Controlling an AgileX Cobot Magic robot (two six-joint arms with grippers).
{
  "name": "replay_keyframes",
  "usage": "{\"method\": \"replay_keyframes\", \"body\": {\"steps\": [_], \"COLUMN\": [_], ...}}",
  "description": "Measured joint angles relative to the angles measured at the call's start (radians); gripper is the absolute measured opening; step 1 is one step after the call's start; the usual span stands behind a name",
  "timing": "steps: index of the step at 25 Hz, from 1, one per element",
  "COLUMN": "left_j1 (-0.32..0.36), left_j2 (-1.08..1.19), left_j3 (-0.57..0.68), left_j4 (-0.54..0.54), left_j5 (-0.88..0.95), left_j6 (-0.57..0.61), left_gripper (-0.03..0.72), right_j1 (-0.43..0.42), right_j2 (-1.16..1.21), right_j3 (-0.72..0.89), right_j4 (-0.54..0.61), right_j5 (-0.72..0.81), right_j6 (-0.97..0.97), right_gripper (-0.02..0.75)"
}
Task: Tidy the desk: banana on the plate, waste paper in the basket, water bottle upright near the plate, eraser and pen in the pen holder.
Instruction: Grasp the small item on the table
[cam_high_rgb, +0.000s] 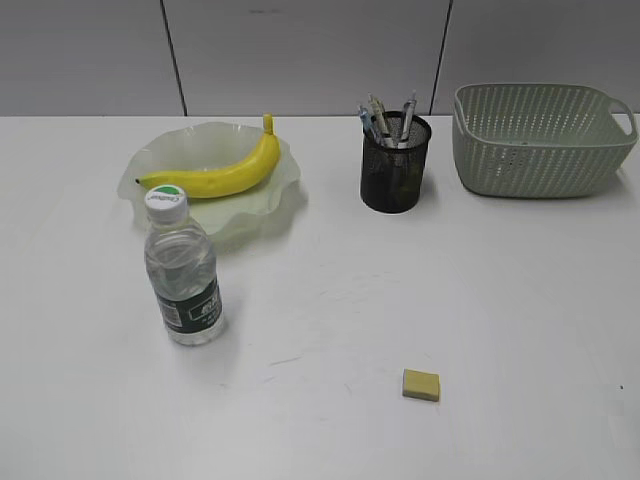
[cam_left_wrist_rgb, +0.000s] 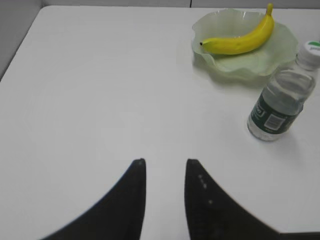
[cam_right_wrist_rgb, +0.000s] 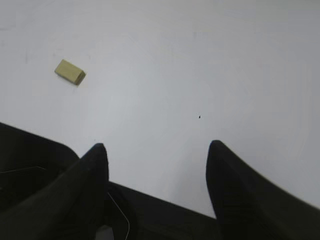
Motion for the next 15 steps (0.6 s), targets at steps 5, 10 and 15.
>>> {"method": "replay_keyframes", "body": {"steps": [5, 10, 15], "left_j1": [0.0, -0.002, -0.117], "left_j2": [0.204, 0.527, 0.913], "left_j3": [-0.025, -0.077, -0.231], "left_j4": [-0.105, -0.401, -0.694], "left_j5": [-0.09, -0.364, -0.454], "left_j6": [0.145, 0.462, 0.867], "left_gripper": [0.204, 0.215, 0.223], "right_j1": [0.0, 0.0, 0.0], "right_j2": [-0.394, -0.649, -0.746], "right_j3": [0.143, 0.171, 0.177], "right_j4": [0.022, 0.033, 0.04], "right_j5": [0.102, 0.129, 0.135], "right_j6": [0.0, 0.002, 0.003], "right_gripper": [0.465, 0.421, 0.384]}}
